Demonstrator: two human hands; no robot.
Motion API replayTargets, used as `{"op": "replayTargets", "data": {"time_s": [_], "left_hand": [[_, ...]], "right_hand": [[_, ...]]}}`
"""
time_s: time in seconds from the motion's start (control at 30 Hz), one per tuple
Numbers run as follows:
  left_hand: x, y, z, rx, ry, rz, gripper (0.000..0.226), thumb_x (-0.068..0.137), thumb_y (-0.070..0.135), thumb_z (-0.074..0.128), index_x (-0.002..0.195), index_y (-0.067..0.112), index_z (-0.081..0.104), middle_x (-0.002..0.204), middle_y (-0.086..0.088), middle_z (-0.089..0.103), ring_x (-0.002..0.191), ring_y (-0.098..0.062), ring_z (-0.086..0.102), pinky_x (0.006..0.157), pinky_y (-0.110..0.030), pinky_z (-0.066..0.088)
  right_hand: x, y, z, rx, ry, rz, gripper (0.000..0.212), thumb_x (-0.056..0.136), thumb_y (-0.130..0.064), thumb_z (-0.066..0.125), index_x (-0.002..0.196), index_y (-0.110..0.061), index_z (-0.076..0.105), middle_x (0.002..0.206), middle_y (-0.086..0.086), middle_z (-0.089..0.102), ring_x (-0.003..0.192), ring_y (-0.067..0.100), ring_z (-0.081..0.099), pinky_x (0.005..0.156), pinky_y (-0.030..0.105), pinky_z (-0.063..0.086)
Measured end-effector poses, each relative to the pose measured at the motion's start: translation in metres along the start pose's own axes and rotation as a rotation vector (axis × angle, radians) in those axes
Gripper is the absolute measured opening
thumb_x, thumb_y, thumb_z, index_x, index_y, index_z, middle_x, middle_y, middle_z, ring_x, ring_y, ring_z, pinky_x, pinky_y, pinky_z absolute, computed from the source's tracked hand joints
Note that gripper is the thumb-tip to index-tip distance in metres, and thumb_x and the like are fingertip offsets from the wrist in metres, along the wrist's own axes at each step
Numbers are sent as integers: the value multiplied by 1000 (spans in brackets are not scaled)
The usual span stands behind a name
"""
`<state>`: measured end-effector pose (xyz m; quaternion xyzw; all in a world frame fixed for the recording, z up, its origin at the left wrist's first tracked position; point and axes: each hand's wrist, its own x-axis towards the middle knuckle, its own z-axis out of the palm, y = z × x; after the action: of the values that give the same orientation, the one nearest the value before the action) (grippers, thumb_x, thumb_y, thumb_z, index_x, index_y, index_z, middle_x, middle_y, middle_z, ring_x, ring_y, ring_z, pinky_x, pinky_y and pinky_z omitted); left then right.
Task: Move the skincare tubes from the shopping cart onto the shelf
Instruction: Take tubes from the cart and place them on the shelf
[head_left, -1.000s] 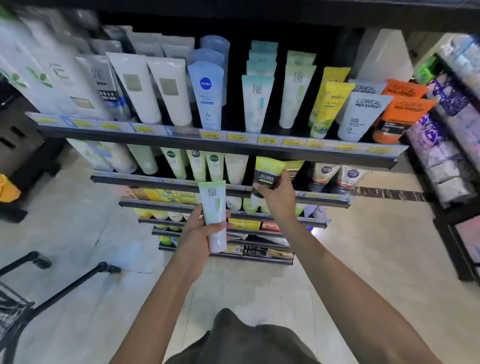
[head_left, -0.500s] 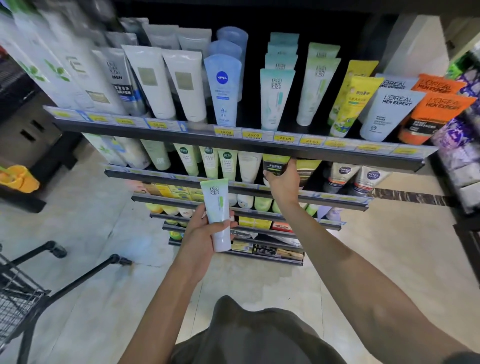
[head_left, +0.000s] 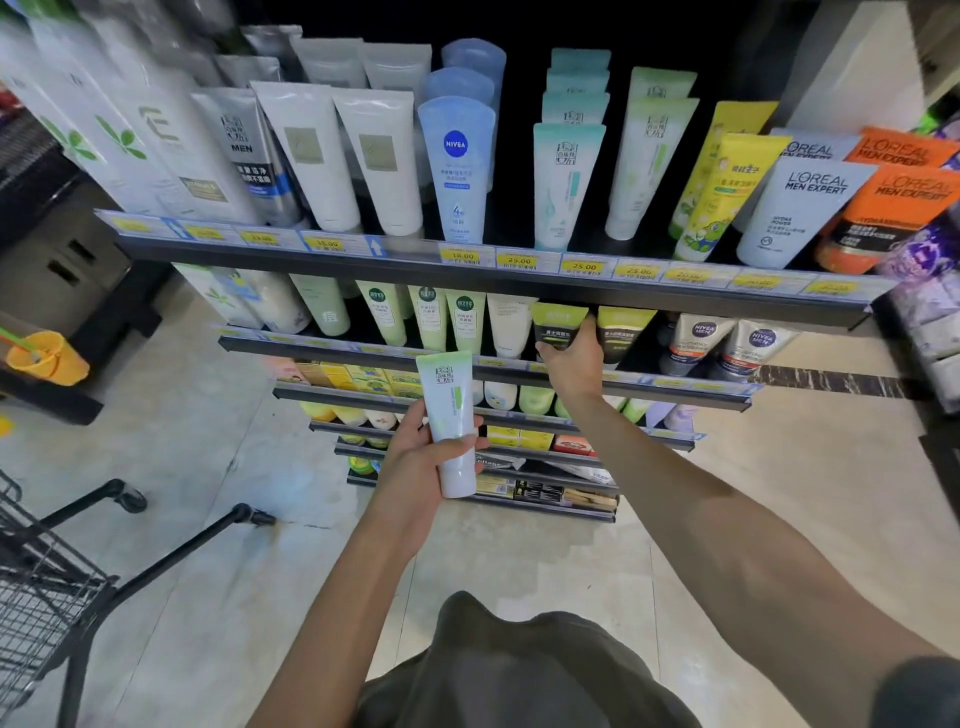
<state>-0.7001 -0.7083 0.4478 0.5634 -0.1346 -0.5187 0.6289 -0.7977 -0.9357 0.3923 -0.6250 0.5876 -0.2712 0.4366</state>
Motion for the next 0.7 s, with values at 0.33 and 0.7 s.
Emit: {"op": "replayTargets", "data": {"time_s": [0.33,0.7], "left_hand": [[-6,-1,-4,-1,-12,4,57,88,-11,63,131,26,59,113,-6,75,94,-27,73,75,-41,58],[-8,-4,-5,7,-20,-24,56,89,-12,61,130,26,59,112,0,76,90,-18,75,72,-36,60]], "right_hand": [[4,4,2,-30,23,1,53,88,-22,81,130,-6,52,122,11,68,118,32,65,97,37,54],[7,5,4,-29,67,18,52,88,-21,80,130,-6,54,125,12,68,119,32,65,100,38,54]]}}
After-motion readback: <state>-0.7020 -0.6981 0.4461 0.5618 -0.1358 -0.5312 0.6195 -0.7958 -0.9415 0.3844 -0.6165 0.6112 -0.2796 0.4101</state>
